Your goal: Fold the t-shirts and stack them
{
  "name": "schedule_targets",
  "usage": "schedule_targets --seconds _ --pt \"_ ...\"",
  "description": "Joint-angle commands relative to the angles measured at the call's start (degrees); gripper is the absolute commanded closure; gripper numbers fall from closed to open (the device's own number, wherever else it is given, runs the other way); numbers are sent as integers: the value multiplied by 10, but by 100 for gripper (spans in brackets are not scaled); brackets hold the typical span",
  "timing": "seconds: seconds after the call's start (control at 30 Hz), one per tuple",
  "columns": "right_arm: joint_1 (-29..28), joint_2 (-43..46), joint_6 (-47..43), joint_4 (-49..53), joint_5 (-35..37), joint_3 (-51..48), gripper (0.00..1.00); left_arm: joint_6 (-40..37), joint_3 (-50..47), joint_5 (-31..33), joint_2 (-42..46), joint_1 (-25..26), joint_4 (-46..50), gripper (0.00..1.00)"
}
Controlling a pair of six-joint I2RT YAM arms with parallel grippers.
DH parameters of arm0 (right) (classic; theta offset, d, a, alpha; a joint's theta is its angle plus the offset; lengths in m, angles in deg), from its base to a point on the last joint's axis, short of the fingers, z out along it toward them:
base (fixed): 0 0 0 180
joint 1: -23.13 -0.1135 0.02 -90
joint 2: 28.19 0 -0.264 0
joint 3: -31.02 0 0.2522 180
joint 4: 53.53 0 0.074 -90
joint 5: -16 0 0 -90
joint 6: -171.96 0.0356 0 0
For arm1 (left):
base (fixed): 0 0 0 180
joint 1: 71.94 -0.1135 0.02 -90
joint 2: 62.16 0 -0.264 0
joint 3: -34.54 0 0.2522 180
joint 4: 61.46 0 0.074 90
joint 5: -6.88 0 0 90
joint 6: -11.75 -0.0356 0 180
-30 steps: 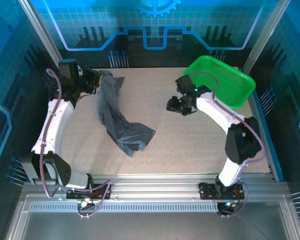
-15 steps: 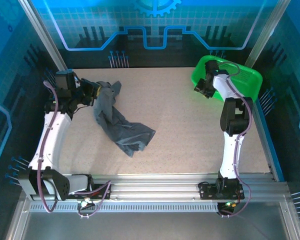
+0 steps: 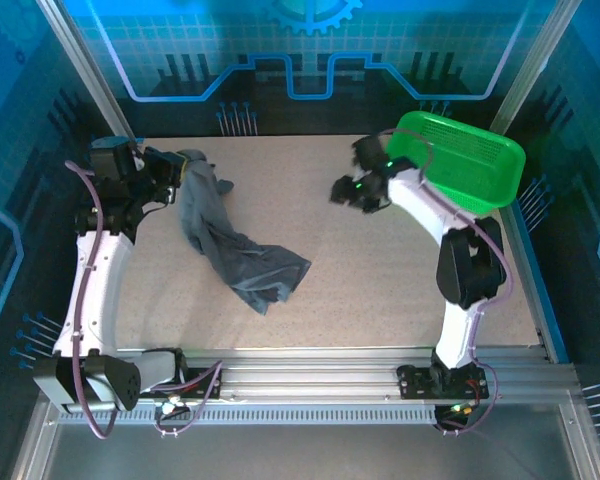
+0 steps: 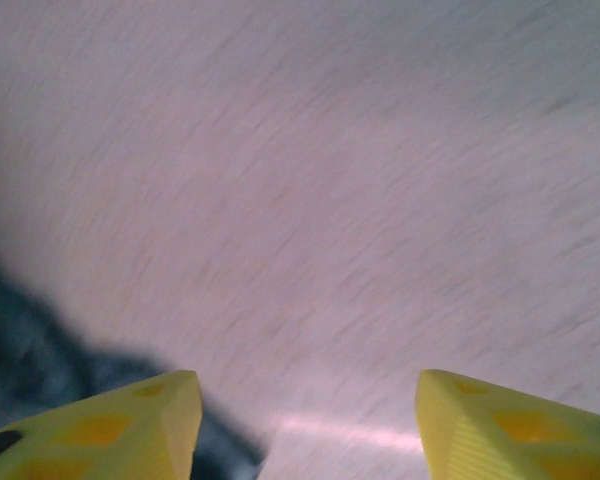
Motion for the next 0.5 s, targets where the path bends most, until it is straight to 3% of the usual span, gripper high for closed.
schedule_targets --seconds 0.0,0.13,0.3,0.4,0.47 --pt "-82 18 -21 -16 -23 -65 35 23 18 13 13 -8 -49 100" --pt "-173 -20 -30 -7 -29 -73 31 34 22 10 11 -8 -55 100" --pt "-194 -85 -8 -3 -34 -55 36 36 30 5 7 -8 -49 100" --pt "-194 -113 -6 -2 -42 -35 48 36 32 1 8 -8 -44 100" --pt "-192 -124 -6 13 -32 -17 71 36 33 3 10 -8 -40 100"
